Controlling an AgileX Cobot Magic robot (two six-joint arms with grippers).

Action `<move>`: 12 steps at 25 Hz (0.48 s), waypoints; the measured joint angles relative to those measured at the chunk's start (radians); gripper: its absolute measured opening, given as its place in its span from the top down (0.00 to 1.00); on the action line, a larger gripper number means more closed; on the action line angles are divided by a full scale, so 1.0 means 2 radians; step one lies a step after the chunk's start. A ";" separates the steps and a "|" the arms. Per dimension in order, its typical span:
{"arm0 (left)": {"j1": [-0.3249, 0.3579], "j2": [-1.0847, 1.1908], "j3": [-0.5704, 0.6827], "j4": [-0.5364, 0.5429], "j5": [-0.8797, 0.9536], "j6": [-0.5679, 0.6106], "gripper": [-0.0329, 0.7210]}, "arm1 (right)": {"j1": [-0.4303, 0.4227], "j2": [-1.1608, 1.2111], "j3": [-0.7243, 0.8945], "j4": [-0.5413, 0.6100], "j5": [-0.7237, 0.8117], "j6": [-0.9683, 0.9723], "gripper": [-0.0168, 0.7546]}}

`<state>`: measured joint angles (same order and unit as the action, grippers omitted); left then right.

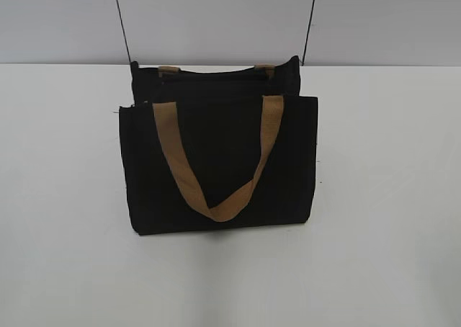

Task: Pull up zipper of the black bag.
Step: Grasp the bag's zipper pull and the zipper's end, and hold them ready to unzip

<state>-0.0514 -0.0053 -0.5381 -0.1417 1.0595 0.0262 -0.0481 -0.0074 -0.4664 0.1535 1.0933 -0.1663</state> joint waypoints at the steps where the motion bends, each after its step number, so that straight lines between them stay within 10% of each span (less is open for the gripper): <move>1: 0.000 0.000 0.000 0.000 0.000 0.000 0.64 | 0.000 0.000 0.000 0.000 0.000 0.000 0.23; 12: 0.000 0.000 0.000 0.000 0.000 0.000 0.64 | 0.000 0.000 0.000 0.000 0.000 0.000 0.23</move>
<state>-0.0514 -0.0053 -0.5381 -0.1417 1.0595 0.0262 -0.0481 -0.0074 -0.4664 0.1535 1.0933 -0.1654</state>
